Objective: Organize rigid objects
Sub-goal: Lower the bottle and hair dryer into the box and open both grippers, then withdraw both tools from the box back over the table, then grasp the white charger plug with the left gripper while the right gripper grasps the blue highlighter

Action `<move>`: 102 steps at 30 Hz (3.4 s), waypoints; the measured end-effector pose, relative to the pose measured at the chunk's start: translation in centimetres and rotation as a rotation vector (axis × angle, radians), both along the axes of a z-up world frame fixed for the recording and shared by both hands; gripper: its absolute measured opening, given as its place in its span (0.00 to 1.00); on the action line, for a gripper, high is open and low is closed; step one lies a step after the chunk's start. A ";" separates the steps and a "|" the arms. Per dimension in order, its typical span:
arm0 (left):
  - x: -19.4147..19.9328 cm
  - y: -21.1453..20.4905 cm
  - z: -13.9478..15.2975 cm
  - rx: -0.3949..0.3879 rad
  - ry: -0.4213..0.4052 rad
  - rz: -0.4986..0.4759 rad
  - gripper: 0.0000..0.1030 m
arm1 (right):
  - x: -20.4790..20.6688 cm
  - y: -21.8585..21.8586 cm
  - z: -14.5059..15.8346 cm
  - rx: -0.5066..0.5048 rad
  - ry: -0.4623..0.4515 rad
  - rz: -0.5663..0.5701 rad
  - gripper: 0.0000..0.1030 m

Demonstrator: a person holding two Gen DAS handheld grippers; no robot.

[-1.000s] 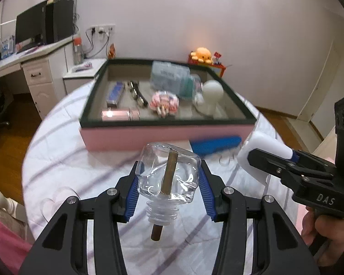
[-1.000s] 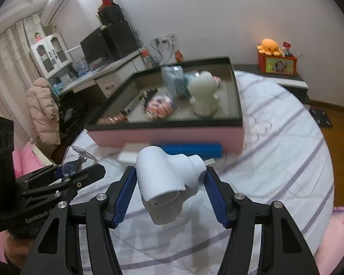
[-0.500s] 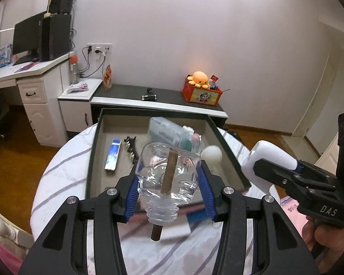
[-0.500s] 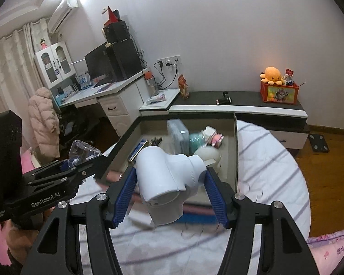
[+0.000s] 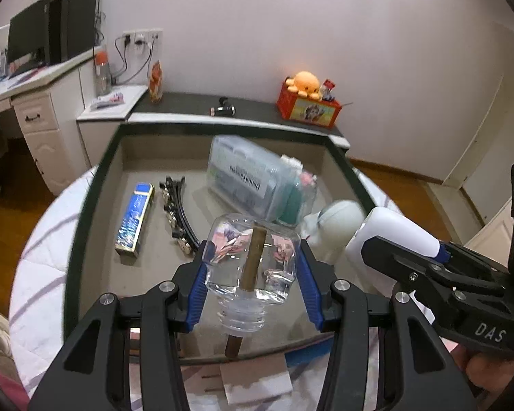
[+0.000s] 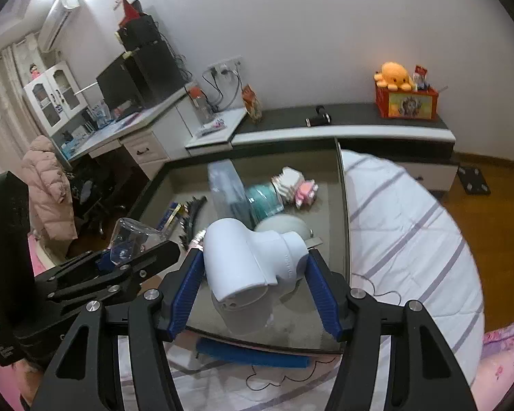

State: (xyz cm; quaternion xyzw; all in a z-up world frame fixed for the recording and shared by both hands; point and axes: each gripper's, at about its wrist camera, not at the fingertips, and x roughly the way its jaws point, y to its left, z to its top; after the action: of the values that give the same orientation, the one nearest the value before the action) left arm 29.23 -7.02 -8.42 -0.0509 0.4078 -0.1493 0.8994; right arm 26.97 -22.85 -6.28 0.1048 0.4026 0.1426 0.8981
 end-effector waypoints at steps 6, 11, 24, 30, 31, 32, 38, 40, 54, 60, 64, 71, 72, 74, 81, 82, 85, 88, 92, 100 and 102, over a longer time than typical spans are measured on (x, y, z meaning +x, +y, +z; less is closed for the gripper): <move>0.4 0.0 -1.2 0.034 0.012 0.036 0.77 | 0.5 -0.3 -1.2 -0.006 0.031 -0.012 0.61; -0.6 1.5 -0.4 0.020 -0.035 0.091 0.93 | 0.1 -0.2 -1.2 -0.008 0.030 -0.011 0.73; -6.0 5.1 2.7 0.023 -0.166 0.160 1.00 | -2.6 0.3 0.4 -0.056 -0.065 -0.062 1.00; -8.5 5.8 3.7 0.050 -0.193 0.170 1.00 | -4.8 1.1 1.5 -0.040 -0.105 -0.063 1.00; -8.9 5.9 3.8 0.051 -0.193 0.171 1.00 | -5.2 1.3 1.7 -0.038 -0.111 -0.064 1.00; -9.2 6.1 3.9 0.052 -0.194 0.172 1.00 | -5.6 1.4 1.9 -0.037 -0.115 -0.062 1.00; -11.7 7.0 3.7 0.049 -0.185 0.185 1.00 | -8.5 2.3 2.9 -0.039 -0.153 -0.045 1.00; -12.5 7.4 3.5 0.045 -0.178 0.189 1.00 | -9.5 2.5 3.1 -0.039 -0.163 -0.044 1.00; -19.3 8.1 1.7 0.054 -0.158 0.211 1.00 | -17.2 1.7 1.2 -0.002 -0.161 -0.042 1.00; -21.3 7.2 1.3 0.089 -0.162 0.191 1.00 | -20.0 1.6 0.2 -0.014 -0.152 -0.042 1.00; -22.0 6.5 1.1 0.109 -0.162 0.172 1.00 | -20.4 1.6 0.3 -0.025 -0.159 -0.045 1.00; -22.1 6.4 1.2 0.115 -0.161 0.172 1.00 | -20.4 1.6 0.1 -0.028 -0.151 -0.043 1.00; -22.0 6.5 1.1 0.115 -0.157 0.174 1.00 | -20.4 1.6 0.0 -0.028 -0.149 -0.043 1.00; -21.9 6.6 1.0 0.114 -0.151 0.175 1.00 | -20.3 1.6 -0.1 -0.030 -0.143 -0.036 1.00; -21.3 6.3 0.3 0.120 -0.134 0.164 1.00 | -19.8 1.5 -0.5 -0.034 -0.131 -0.012 1.00; -21.1 6.1 0.1 0.122 -0.130 0.160 1.00 | -19.7 1.4 -0.6 -0.039 -0.129 -0.011 1.00; -20.4 5.4 -0.5 0.130 -0.114 0.142 1.00 | -19.2 0.9 -1.0 -0.059 -0.117 -0.020 1.00; -19.2 4.6 -1.1 0.134 -0.097 0.129 1.00 | -18.3 0.2 -1.5 -0.076 -0.101 -0.034 1.00; -17.1 3.6 -1.6 0.135 -0.084 0.118 1.00 | -16.9 -0.9 -2.0 -0.102 -0.082 -0.057 1.00; -11.3 0.6 -4.6 0.167 0.004 0.094 1.00 | -13.5 -2.3 -2.8 -0.125 -0.042 -0.065 1.00; -10.1 0.0 -5.6 0.188 0.025 0.101 1.00 | -12.9 -2.5 -3.1 -0.125 -0.035 -0.067 1.00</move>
State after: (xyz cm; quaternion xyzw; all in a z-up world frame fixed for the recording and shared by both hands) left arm 19.15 -7.05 -14.06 0.0113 0.4280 -0.0643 0.9014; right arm 14.09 -25.33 -9.33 0.0592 0.3911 0.0888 0.9141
